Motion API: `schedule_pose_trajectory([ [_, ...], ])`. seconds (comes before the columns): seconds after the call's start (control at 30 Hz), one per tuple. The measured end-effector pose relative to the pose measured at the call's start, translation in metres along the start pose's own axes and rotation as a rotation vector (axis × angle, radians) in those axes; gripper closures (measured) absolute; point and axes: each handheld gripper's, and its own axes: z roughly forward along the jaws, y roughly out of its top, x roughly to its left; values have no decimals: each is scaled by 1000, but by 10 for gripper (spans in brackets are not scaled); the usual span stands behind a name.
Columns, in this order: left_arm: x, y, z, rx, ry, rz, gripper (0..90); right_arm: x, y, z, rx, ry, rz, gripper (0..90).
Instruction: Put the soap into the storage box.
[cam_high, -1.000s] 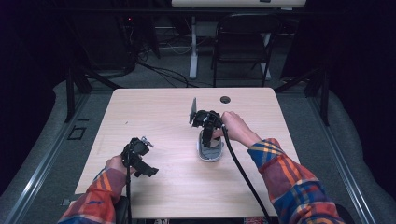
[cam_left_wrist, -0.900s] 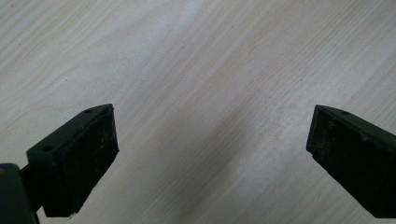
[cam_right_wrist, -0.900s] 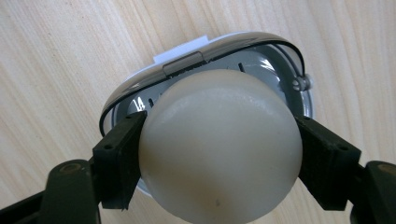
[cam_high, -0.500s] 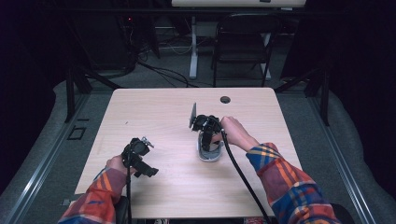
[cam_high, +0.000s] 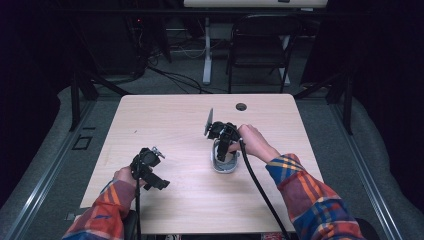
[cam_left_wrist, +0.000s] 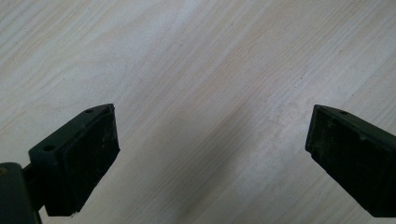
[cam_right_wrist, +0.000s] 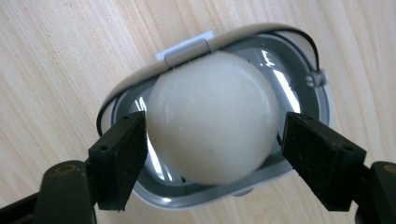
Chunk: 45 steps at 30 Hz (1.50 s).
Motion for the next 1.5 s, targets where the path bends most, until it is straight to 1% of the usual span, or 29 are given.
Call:
schedule_pose_trajectory([
  [0.1,0,0,0,3,0,-1,26,1,-3,-4,-13,-6,1,234],
  [0.13,0,0,0,5,0,-1,26,0,-5,-7,-28,-11,2,238],
  [0.3,0,0,1,3,-2,-4,26,0,-10,-14,-41,-18,8,239],
  [0.43,-1,0,0,3,3,-1,26,1,-18,-23,-56,-26,6,228],
  [0.47,-1,0,0,2,3,-1,26,1,-23,-28,-69,-26,10,215],
  [0.5,-1,0,0,2,3,-1,26,1,-23,-28,-69,-26,10,215],
  [0.6,0,0,0,4,0,-2,25,1,-33,-37,-81,-34,14,193],
  [0.63,0,0,0,4,0,-2,25,1,-33,-37,-81,-34,14,193],
  [0.7,0,0,0,3,1,-2,25,0,-43,-42,-88,-38,20,176],
  [0.73,0,0,0,3,1,-2,25,0,-43,-42,-88,-38,20,176],
  [0.8,0,0,0,1,3,-2,25,0,-54,-47,-95,-49,33,157],
  [0.83,0,0,0,1,3,-2,25,0,-54,-47,-95,-49,33,157],
  [0.9,0,0,0,2,3,-3,25,1,-66,-51,-96,-62,39,147],
  [0.93,-1,0,0,1,4,-2,25,1,-70,-51,-103,-62,48,147],
  [1.0,-1,1,0,3,2,-3,25,2,-78,-53,-93,-73,46,144],
  [1.03,-1,1,0,4,2,-4,25,2,-78,-53,-93,-73,46,144],
  [1.07,-1,1,0,1,4,-2,25,2,-87,-53,-89,-76,55,144],
  [1.13,-1,0,0,1,5,-3,24,3,-95,-52,-89,-82,63,142],
  [1.17,-1,0,0,1,5,-3,24,3,-95,-52,-89,-82,63,142],
  [1.2,-1,0,0,2,6,-3,24,3,-103,-50,-82,-81,75,140],
  [1.23,-1,0,0,2,6,-3,24,3,-103,-50,-82,-81,75,140],
  [1.27,-1,1,0,1,6,-3,24,3,-112,-47,-79,-78,88,133],
  [1.3,-1,1,0,1,6,-3,24,3,-112,-47,-79,-78,88,133],
  [1.33,-1,1,0,1,7,-3,24,2,-121,-43,-62,-71,104,130],
  [1.37,-1,1,0,1,7,-3,24,2,-121,-43,-62,-71,104,130],
  [1.4,-1,1,0,1,8,-3,24,0,-130,-40,-50,-78,109,127],
  [1.43,-1,1,0,1,8,-3,24,0,-130,-40,-50,-78,109,127],
  [1.47,-1,1,0,0,9,-3,24,-1,-138,-36,-54,-69,128,124],
  [1.5,-1,1,0,0,9,-3,24,-1,-138,-36,-54,-69,128,124],
])
